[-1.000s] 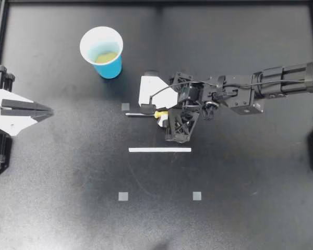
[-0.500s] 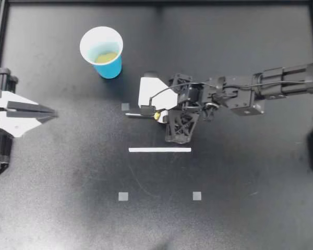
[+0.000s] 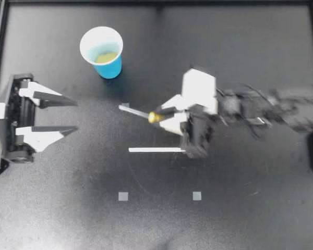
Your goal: Pick up the screwdriver with the right arm, hand it over to the left arm then place it into the cup.
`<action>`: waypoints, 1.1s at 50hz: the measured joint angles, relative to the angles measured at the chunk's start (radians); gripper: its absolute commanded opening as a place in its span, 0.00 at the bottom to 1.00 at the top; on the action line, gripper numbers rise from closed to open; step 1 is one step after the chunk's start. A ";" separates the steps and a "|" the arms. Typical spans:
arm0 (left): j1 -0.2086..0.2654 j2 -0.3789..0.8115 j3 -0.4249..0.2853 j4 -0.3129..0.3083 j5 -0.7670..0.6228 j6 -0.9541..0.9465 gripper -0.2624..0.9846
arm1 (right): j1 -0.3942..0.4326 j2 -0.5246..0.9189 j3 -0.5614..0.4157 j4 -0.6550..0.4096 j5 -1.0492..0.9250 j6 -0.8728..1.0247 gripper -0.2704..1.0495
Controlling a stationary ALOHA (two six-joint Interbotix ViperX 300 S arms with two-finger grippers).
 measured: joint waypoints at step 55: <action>0.000 0.411 -0.264 0.118 -0.305 -0.140 0.70 | 0.057 0.038 -0.035 0.000 -0.456 -0.032 0.20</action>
